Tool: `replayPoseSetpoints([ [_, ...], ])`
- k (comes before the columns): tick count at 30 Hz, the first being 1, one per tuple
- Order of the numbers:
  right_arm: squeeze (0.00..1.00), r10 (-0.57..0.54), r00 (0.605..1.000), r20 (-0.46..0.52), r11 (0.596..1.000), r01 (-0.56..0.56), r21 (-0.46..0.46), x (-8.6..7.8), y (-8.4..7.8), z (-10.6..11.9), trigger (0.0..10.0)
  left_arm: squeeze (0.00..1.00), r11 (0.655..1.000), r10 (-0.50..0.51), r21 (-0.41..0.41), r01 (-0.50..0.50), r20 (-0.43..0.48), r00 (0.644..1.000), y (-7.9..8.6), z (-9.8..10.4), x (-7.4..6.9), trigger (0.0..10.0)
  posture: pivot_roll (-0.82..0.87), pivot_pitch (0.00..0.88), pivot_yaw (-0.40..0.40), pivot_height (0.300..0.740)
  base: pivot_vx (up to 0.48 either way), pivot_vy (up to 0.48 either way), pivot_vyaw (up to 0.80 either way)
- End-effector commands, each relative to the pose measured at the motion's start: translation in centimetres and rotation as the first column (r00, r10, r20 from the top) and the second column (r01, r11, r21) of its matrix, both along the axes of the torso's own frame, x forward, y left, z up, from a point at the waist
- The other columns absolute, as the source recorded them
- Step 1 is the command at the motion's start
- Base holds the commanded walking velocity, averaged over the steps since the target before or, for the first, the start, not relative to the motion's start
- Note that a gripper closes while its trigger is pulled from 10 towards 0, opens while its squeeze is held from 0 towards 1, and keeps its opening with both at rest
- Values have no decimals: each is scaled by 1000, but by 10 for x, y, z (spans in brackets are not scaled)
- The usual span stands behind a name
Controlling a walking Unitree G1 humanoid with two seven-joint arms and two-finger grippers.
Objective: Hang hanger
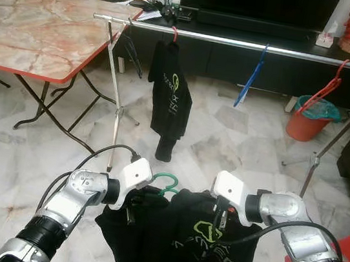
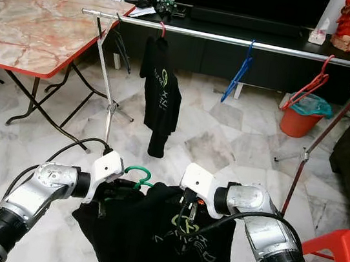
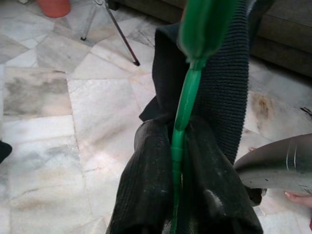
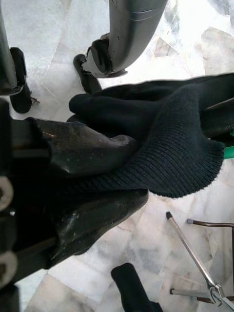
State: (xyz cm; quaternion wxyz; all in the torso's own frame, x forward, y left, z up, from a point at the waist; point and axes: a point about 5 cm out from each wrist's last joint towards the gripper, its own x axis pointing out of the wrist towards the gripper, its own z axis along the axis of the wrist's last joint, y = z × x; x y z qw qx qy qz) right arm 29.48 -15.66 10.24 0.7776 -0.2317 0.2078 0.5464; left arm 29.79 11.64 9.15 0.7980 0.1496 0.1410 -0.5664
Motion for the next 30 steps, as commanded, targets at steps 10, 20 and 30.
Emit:
replayPoseSetpoints([
  [10,1000,33,999,16,998,-34,50,0,8,7,10000,0,1000,4,-6,-4,18,1000,-1,5,1,0,-109,0,11,740,0,0,0],
  [20,1000,50,999,5,999,-51,20,-2,5,6,10000,0,1000,6,29,-7,25,1000,2,2,1,0,-111,0,10,740,0,0,0],
  [30,27,53,999,11,998,-52,-16,-4,1,3,10000,0,998,36,56,-38,43,998,5,-1,5,0,-113,0,8,740,0,0,0],
])
